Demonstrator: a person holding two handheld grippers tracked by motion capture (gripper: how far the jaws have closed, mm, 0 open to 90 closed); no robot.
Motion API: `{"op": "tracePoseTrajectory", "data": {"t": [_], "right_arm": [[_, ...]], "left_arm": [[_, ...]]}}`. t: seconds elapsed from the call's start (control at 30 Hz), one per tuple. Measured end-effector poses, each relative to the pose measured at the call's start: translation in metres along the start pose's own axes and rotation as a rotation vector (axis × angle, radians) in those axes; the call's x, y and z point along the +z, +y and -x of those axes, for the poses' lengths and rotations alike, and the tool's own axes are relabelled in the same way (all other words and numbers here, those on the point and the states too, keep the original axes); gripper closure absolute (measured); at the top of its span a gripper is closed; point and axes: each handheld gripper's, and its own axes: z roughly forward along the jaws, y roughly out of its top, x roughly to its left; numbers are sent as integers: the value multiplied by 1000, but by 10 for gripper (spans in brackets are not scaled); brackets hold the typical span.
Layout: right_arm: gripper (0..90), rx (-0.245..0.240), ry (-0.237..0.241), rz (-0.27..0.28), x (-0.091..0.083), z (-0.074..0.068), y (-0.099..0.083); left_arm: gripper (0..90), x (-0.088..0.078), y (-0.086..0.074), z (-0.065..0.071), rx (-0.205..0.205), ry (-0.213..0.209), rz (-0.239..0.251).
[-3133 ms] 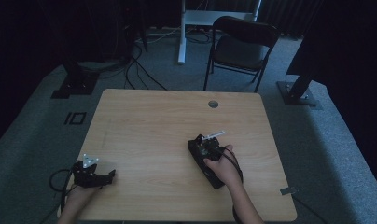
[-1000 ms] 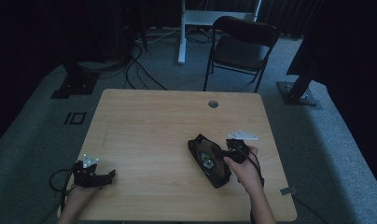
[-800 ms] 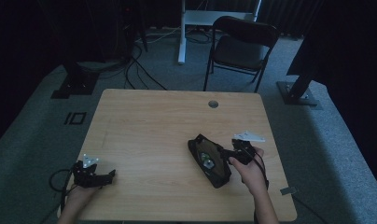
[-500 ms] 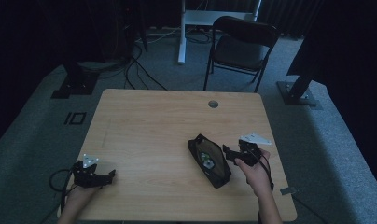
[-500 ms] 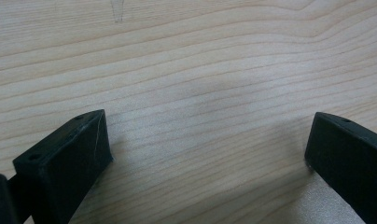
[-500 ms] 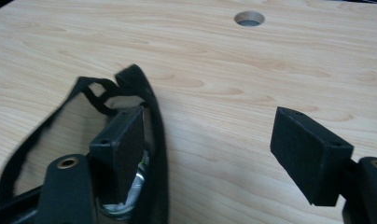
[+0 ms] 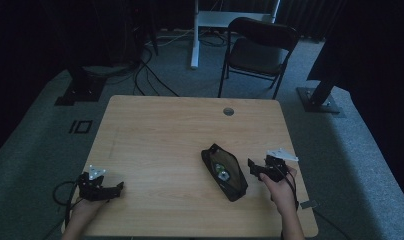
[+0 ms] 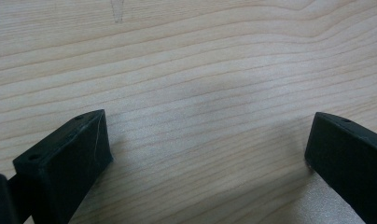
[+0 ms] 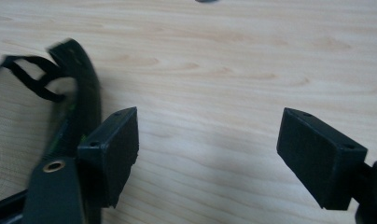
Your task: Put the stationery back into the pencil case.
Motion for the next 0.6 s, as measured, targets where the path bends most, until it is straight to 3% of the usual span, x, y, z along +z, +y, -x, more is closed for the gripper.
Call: {"op": "tracePoseTrajectory", "data": {"t": [0.27,0.6], "right_arm": [[185,26,-13,-29,10,12,-18],[162,10,-59,-71,20,21,-42]], "left_arm": [[2,0,0,0,1,0,0],[2,0,0,0,2,0,-1]]}}
